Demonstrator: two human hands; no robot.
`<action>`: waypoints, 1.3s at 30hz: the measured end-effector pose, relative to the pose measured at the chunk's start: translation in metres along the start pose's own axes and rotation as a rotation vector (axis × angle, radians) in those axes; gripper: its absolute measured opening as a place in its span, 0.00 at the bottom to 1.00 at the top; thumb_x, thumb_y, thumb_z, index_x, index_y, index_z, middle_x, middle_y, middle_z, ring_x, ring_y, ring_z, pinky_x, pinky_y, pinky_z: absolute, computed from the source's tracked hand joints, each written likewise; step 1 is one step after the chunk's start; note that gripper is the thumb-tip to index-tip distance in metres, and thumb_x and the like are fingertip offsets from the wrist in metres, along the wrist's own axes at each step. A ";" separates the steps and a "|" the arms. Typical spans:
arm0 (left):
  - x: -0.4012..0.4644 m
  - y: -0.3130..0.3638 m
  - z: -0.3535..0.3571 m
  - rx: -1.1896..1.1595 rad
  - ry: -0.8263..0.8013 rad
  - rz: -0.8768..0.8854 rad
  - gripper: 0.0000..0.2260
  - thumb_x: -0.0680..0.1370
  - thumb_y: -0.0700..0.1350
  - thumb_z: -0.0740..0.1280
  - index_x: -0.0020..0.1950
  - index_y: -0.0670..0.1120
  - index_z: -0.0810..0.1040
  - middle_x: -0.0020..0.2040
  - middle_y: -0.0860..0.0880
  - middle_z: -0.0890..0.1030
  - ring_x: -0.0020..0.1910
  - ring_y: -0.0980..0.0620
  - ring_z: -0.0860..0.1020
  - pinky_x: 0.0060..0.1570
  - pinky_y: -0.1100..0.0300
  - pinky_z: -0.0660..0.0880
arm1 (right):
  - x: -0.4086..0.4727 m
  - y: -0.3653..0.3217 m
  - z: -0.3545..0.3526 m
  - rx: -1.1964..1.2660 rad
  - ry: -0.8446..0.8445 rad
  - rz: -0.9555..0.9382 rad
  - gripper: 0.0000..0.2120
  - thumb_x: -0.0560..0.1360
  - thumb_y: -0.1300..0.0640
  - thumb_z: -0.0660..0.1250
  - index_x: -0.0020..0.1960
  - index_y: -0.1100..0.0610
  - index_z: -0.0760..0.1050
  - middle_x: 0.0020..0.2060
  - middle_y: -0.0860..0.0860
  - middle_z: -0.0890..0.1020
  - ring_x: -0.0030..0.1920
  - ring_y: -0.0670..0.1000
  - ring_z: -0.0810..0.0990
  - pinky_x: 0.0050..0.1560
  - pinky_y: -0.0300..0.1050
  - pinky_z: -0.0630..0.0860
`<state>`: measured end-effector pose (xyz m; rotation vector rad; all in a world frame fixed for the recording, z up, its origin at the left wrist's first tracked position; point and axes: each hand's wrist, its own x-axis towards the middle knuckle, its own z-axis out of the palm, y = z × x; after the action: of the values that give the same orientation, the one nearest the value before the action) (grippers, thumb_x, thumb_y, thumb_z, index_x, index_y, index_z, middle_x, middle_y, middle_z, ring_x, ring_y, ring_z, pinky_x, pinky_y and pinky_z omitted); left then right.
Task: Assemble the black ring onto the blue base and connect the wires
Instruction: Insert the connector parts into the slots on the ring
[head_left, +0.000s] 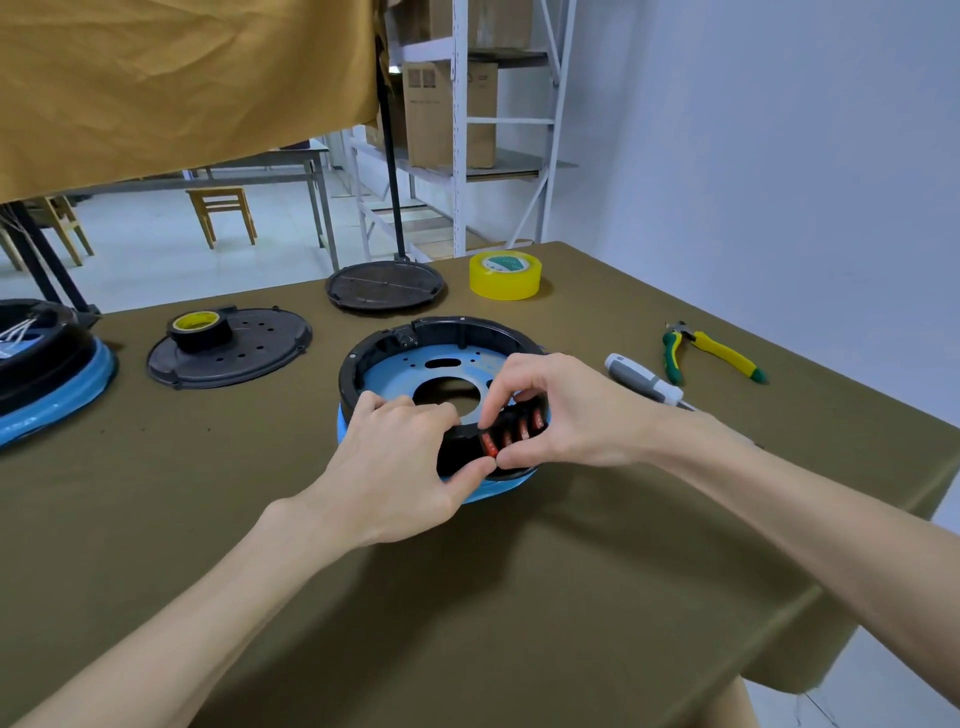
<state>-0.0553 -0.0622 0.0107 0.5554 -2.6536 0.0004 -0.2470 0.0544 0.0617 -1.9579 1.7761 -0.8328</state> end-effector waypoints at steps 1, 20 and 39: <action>0.000 -0.001 0.000 0.000 -0.008 0.005 0.24 0.75 0.72 0.50 0.42 0.55 0.72 0.32 0.58 0.73 0.36 0.56 0.72 0.48 0.53 0.67 | 0.000 0.000 0.001 0.004 0.009 -0.010 0.13 0.69 0.61 0.81 0.51 0.52 0.84 0.49 0.48 0.80 0.50 0.46 0.80 0.53 0.38 0.77; 0.005 -0.009 0.000 0.016 -0.089 0.028 0.24 0.72 0.76 0.45 0.38 0.57 0.63 0.32 0.57 0.71 0.35 0.58 0.69 0.42 0.54 0.60 | -0.009 0.003 0.012 -0.244 0.018 -0.133 0.12 0.75 0.57 0.75 0.56 0.51 0.77 0.51 0.46 0.73 0.51 0.43 0.73 0.50 0.36 0.71; -0.002 -0.010 0.002 -0.033 0.004 0.043 0.21 0.76 0.73 0.54 0.44 0.57 0.71 0.34 0.59 0.73 0.36 0.60 0.70 0.42 0.55 0.61 | -0.011 -0.009 0.006 -0.443 -0.034 -0.215 0.13 0.76 0.54 0.75 0.56 0.51 0.74 0.50 0.44 0.73 0.49 0.46 0.73 0.49 0.47 0.75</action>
<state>-0.0506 -0.0706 0.0068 0.4872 -2.6562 -0.0296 -0.2367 0.0653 0.0608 -2.4603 1.8735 -0.4886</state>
